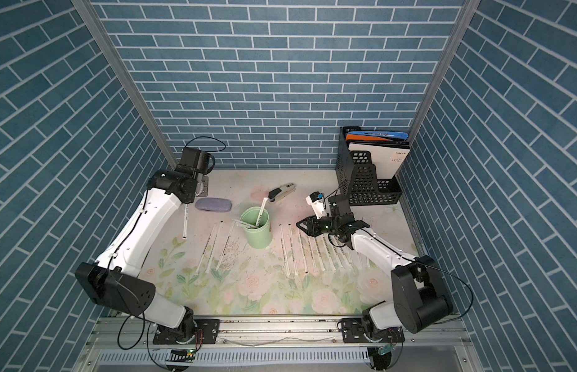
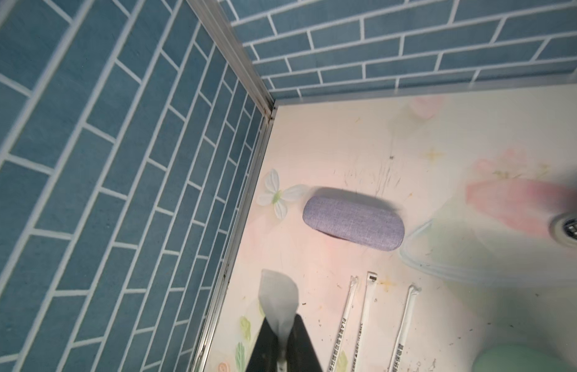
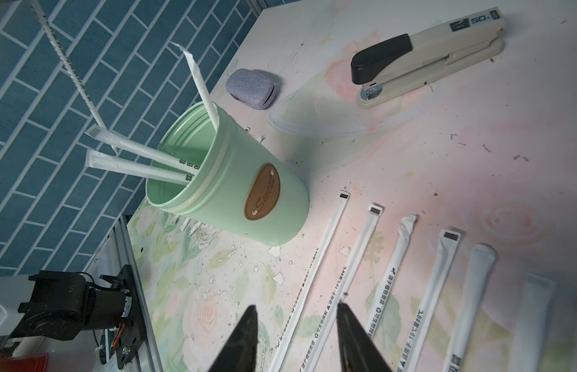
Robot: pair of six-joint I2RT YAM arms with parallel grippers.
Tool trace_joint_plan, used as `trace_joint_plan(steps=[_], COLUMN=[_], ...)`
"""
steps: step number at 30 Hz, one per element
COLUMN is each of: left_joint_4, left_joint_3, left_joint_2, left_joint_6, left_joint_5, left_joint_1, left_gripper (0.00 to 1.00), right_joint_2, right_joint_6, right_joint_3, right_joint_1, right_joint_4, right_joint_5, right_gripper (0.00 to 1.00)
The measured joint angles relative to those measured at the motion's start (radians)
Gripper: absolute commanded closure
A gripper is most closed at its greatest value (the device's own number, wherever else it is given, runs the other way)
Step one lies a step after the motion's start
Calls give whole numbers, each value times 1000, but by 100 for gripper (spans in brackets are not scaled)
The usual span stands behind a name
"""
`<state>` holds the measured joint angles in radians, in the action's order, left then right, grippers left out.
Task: Take the straws out of the storage container
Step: Place the straw at the center of the board.
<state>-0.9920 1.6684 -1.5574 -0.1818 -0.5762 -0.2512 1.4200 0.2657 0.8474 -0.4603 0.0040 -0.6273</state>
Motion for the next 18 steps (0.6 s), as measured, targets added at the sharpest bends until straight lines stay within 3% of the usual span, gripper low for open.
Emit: trace_joint_plan(steps=[8,18], left_joint_4=[28,84], left_joint_3=[-152,-227], left_joint_2=[-85,-182], left_joint_6=[-4,17], left_joint_5=[53,70], left_joint_1=[57,68], left_gripper=[92,93], right_joint_2=[16,30], right_joint_6=[-1,0], right_joint_3=[-5,-5], right_joint_1=[0,0], right_joint_4=[36,53], right_joint_5=[-22,-30], right_gripper=[59,59])
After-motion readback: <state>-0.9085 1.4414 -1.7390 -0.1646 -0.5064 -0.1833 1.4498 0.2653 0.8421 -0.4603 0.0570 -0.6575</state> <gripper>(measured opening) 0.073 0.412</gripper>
